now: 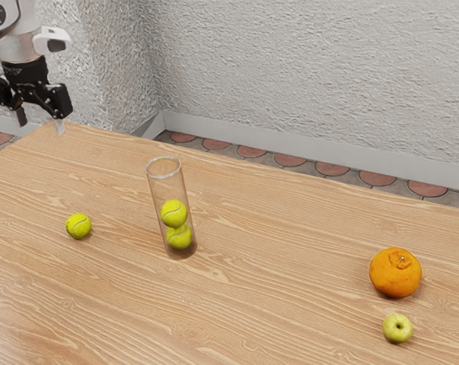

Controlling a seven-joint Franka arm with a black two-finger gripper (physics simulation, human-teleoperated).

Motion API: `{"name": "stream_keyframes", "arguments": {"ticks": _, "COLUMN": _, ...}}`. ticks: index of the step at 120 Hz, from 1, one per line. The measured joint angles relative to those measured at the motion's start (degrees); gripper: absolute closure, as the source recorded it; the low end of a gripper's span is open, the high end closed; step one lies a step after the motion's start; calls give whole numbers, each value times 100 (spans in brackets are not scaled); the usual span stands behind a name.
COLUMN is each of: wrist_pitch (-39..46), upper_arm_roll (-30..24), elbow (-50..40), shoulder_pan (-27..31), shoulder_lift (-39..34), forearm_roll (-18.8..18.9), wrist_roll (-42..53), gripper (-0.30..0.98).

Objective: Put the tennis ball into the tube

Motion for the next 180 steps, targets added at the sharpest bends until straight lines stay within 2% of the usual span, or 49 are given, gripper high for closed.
{"name": "stream_keyframes", "arguments": {"ticks": 17, "wrist_pitch": 54, "upper_arm_roll": -11, "elbow": -114, "shoulder_pan": 41, "shoulder_lift": 17, "forearm_roll": -50, "wrist_roll": -57, "gripper": 0}}
{"name": "stream_keyframes", "arguments": {"ticks": 28, "wrist_pitch": 108, "upper_arm_roll": -1, "elbow": -205, "shoulder_pan": 320, "shoulder_lift": 292, "forearm_roll": -147, "wrist_roll": -83, "gripper": 0}}
{"name": "stream_keyframes", "arguments": {"ticks": 54, "wrist_pitch": 1014, "upper_arm_roll": 22, "elbow": -1068, "shoulder_pan": 849, "shoulder_lift": 965, "forearm_roll": -393, "wrist_roll": -135, "gripper": 0}}
{"name": "stream_keyframes", "arguments": {"ticks": 74, "wrist_pitch": 1651, "upper_arm_roll": 26, "elbow": -1331, "shoulder_pan": 1115, "shoulder_lift": 1606, "forearm_roll": -670, "wrist_roll": -60, "gripper": 0}}
{"name": "stream_keyframes", "arguments": {"ticks": 102, "wrist_pitch": 2505, "upper_arm_roll": 20, "elbow": -1341, "shoulder_pan": 1272, "shoulder_lift": 2381, "forearm_roll": -1164, "wrist_roll": 270, "gripper": 0}}
{"name": "stream_keyframes", "arguments": {"ticks": 125, "wrist_pitch": 2956, "upper_arm_roll": 6, "elbow": -1303, "shoulder_pan": 1422, "shoulder_lift": 2743, "forearm_roll": -1397, "wrist_roll": 578, "gripper": 0}}
{"name": "stream_keyframes", "arguments": {"ticks": 180, "wrist_pitch": 3427, "upper_arm_roll": -113, "elbow": -822, "shoulder_pan": 1540, "shoulder_lift": 3325, "forearm_roll": -1530, "wrist_roll": 1192, "gripper": 0}}
